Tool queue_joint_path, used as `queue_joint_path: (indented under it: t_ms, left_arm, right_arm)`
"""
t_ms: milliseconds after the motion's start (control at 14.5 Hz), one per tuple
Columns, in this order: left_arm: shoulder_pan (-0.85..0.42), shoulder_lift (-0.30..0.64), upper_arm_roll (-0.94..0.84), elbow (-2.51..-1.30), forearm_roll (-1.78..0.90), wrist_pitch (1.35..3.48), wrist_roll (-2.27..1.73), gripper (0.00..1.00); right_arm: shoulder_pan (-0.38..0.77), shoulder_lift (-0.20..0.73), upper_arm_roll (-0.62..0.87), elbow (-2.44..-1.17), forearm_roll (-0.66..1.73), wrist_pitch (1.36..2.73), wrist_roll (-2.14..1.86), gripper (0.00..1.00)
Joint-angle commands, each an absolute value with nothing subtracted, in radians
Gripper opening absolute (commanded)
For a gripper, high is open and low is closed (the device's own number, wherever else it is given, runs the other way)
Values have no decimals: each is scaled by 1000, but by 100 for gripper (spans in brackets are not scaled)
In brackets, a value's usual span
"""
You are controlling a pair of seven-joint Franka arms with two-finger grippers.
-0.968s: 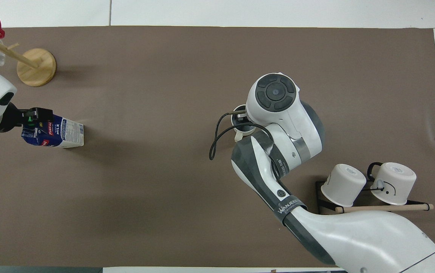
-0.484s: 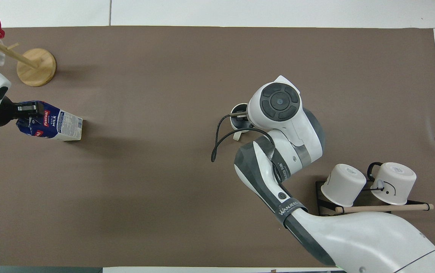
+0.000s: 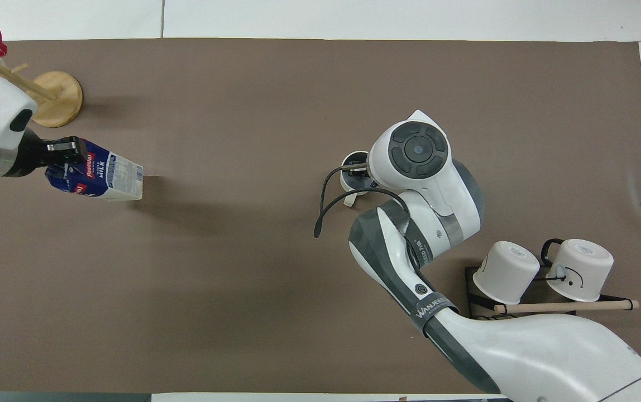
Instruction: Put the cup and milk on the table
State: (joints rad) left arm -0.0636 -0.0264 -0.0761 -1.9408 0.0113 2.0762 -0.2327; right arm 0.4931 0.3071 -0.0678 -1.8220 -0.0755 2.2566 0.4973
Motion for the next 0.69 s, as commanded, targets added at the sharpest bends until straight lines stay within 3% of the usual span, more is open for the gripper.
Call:
queue_joint_path:
  t_ms: [0,277,622]
  left_arm:
    - [-196,3,-71,-1898,93,2056,-416,0]
    - [-431,127,-71,-1755,179,2017,-756,0]
    - [-587,279,-69,-1586,222,1954,-940,0]
  right_arm:
    - [414,224,-63,-1777,-95,2133,503,100]
    - [296,109,-63,-1747,-92,1984,470,100]
    - [144,-29,-64,-1761,-54,1768,231,100]
